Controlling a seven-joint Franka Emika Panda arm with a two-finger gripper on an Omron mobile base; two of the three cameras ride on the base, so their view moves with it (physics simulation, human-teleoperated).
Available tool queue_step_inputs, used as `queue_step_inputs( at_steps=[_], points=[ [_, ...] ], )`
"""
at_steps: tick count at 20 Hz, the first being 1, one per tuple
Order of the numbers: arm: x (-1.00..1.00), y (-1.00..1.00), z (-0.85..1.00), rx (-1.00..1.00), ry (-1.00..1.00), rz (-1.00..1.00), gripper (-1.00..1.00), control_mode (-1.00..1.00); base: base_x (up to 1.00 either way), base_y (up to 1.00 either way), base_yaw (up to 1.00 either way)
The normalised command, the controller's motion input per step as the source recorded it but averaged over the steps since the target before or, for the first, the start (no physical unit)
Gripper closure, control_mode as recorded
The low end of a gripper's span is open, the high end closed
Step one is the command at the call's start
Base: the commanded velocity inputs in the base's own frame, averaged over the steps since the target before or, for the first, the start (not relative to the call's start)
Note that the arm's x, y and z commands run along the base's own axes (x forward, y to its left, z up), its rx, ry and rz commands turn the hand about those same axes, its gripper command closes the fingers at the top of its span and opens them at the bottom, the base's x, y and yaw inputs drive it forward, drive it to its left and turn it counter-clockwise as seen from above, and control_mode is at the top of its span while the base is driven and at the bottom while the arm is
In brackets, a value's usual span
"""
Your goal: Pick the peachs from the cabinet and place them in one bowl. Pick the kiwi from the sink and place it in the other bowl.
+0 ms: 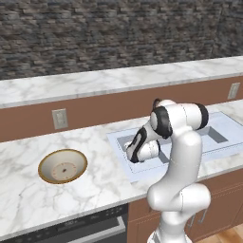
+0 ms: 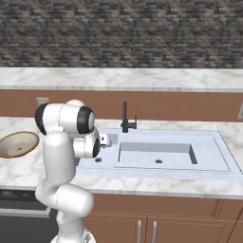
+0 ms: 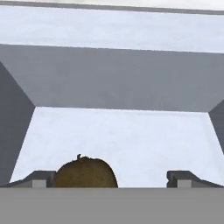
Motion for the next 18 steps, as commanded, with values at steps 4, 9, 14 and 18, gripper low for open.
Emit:
queue_step_inputs(
  at_steps=[4,9,14,18],
  points=[
    [-0.59,0.0,0.0,0.07,-0.07,-0.01,-1.0,-1.0,0.0,0.0,0.0],
    [-0.06,0.07,-0.01,0.0,0.0,0.0,-1.0,-1.0,0.0,0.0,0.0],
    [0.12,0.35,-0.22,0.0,0.05,0.0,-1.0,-1.0,0.0,0.0,0.0],
    [0.09,0.46,-0.49,0.0,0.07,0.0,-1.0,-1.0,0.0,0.0,0.0]
  ],
)
